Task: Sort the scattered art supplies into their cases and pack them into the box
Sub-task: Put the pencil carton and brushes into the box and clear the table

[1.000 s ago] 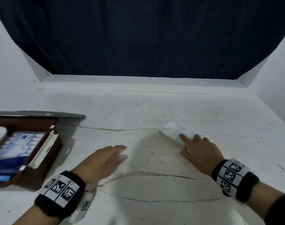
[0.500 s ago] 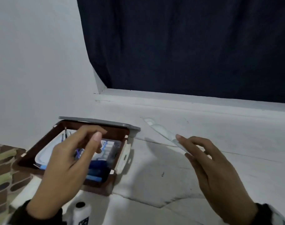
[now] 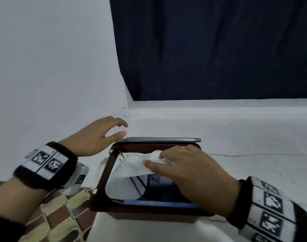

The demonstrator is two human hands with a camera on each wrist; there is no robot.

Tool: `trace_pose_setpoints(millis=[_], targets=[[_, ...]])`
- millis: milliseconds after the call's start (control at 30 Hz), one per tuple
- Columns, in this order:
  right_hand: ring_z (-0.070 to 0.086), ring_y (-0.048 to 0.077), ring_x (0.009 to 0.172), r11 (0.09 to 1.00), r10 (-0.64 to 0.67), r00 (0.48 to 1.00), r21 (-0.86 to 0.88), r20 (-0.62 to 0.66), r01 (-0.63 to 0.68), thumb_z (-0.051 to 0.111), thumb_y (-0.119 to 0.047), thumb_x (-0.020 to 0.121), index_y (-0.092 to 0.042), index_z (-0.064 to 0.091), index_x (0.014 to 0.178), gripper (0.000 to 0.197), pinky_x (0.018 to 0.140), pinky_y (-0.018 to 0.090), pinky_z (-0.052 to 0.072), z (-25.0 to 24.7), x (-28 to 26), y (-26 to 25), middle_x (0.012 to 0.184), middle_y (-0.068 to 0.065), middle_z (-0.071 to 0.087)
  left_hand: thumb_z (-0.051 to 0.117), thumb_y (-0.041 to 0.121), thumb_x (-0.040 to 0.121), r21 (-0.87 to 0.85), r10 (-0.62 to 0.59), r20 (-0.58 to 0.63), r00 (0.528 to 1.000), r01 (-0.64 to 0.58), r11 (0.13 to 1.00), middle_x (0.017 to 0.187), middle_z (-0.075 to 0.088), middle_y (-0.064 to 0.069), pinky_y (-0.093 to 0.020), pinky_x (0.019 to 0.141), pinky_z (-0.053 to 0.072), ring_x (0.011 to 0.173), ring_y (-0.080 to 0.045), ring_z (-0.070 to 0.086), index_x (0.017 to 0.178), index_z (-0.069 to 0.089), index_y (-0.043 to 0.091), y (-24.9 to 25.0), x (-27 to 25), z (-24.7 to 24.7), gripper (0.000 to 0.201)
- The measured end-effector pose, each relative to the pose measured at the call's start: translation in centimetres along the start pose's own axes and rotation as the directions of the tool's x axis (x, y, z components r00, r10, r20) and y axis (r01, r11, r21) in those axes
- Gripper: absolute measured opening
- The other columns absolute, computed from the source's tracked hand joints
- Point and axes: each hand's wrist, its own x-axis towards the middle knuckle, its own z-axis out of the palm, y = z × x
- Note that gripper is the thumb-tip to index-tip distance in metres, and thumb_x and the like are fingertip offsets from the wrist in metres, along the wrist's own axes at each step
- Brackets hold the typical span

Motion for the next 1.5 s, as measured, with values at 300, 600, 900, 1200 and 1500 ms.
trace_pose_setpoints(millis=[300,600,900,1200,1500], targets=[[0.051,0.027,0.111,0.996,0.024,0.925,0.073,0.378,-0.056,0.047,-0.045,0.099,-0.045,0.027,0.146,0.051,0.081,0.04,0.042,2.8,6.7,-1.0,0.12,0.001,0.054,0.03,0.052,0.103,0.158,0.011,0.344,0.939,-0.07,0.985,0.126,0.062,0.011,-0.04,0.102,0.043,0.108,-0.015,0.063,0.13,0.053,0.039,-4.4,5.1,3.2,0.038],[0.035,0.022,0.128,0.961,-0.02,0.82,0.237,0.572,-0.141,0.055,-0.068,0.084,-0.051,0.027,0.146,0.07,0.104,0.048,0.038,4.5,7.3,-0.3,0.137,-0.002,0.039,0.055,0.035,0.1,-0.088,0.135,0.225,0.965,-0.118,0.989,0.107,0.062,0.008,-0.018,0.086,0.045,0.101,-0.009,0.06,0.11,0.066,0.023,-5.0,5.9,4.1,0.019],[0.054,0.012,0.112,0.939,0.119,0.943,0.273,0.311,-0.209,0.039,-0.06,0.097,-0.037,0.05,0.135,0.046,0.089,0.038,0.05,0.8,5.8,-0.6,0.126,-0.011,0.054,0.05,0.044,0.099,-0.068,0.254,0.064,0.965,-0.25,0.966,0.089,0.051,0.016,-0.012,0.073,0.037,0.085,0.002,0.05,0.091,0.056,0.029,-3.4,1.6,2.9,0.017],[0.048,0.011,0.113,0.872,0.453,0.891,0.192,0.035,-0.451,0.029,-0.06,0.099,-0.034,0.058,0.124,0.046,0.093,0.039,0.046,0.1,-0.7,3.0,0.118,-0.013,0.054,0.024,0.058,0.1,-0.01,0.287,0.05,0.957,-0.286,0.958,0.124,0.054,0.024,-0.019,0.091,0.047,0.107,0.002,0.058,0.121,0.053,0.036,-0.4,-7.8,5.5,0.042],[0.009,0.007,0.149,0.727,0.553,0.725,0.186,0.411,-0.661,0.032,-0.057,0.098,-0.039,0.028,0.15,0.056,0.119,0.031,0.022,3.4,-4.2,2.2,0.161,-0.012,0.018,0.038,0.063,0.095,0.024,0.296,0.04,0.954,-0.297,0.954,0.126,0.055,0.032,-0.01,0.091,0.037,0.109,0.014,0.051,0.106,0.056,0.047,0.5,-13.0,6.8,0.027]])
